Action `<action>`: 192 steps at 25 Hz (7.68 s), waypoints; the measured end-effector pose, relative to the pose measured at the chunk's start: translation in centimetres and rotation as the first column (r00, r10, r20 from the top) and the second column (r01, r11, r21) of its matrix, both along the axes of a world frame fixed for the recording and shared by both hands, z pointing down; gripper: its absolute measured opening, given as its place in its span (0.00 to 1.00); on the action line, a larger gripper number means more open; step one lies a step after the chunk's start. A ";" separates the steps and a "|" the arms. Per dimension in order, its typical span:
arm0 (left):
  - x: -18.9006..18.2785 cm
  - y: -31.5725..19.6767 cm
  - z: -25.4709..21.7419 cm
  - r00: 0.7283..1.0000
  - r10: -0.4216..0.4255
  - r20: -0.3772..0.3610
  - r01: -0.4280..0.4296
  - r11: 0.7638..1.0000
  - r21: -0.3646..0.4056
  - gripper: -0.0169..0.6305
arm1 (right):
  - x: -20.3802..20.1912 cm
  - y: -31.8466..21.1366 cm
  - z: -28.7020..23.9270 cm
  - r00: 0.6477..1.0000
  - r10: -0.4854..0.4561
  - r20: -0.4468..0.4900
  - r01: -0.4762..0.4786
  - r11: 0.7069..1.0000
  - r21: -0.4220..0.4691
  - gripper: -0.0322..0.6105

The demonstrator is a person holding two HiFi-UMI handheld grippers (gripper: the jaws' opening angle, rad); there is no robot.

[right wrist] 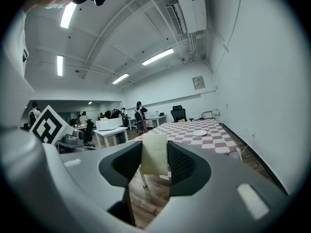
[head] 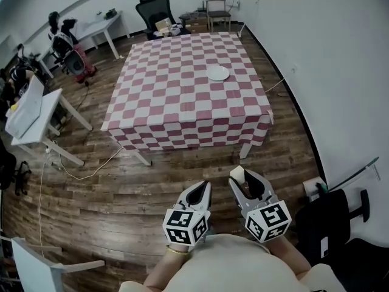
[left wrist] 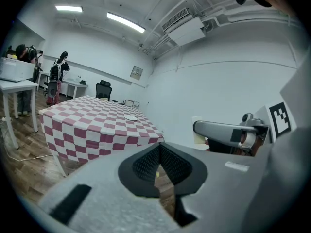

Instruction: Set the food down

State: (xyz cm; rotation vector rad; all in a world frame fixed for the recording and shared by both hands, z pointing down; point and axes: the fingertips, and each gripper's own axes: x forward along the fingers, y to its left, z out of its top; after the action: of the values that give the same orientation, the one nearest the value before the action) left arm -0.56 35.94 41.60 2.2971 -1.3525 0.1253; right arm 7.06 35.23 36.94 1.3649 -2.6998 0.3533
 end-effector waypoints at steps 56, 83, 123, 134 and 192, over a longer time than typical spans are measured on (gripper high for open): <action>-12.8 -24.0 2.4 0.995 0.098 0.003 -0.097 0.994 -0.049 0.03 | -11.9 -23.4 2.9 0.995 0.101 -0.006 -0.102 0.993 -0.066 0.32; -7.0 -40.0 0.7 1.000 0.003 0.000 -0.003 0.998 -0.058 0.03 | -5.9 -40.6 1.2 1.000 0.024 -0.001 -0.024 0.998 -0.064 0.32; -1.5 -50.0 3.1 0.993 -0.112 0.031 0.115 0.989 -0.092 0.03 | -0.1 -53.1 2.6 0.995 -0.095 0.009 0.096 0.994 -0.059 0.32; -2.1 -52.4 3.2 0.996 -0.087 0.037 0.090 0.992 -0.091 0.03 | -0.3 -55.5 2.7 0.998 -0.063 0.003 0.063 0.996 -0.059 0.32; -3.7 -64.9 9.2 1.000 -0.015 0.015 0.018 0.974 -0.227 0.03 | -1.9 -70.7 12.4 0.992 -0.006 -0.128 -0.026 0.969 -0.245 0.32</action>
State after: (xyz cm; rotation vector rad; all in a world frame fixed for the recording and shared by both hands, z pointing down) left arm -4.27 -28.96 50.79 2.0967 -1.2915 0.2754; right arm 5.15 -35.51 49.30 1.2839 -2.4501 0.5610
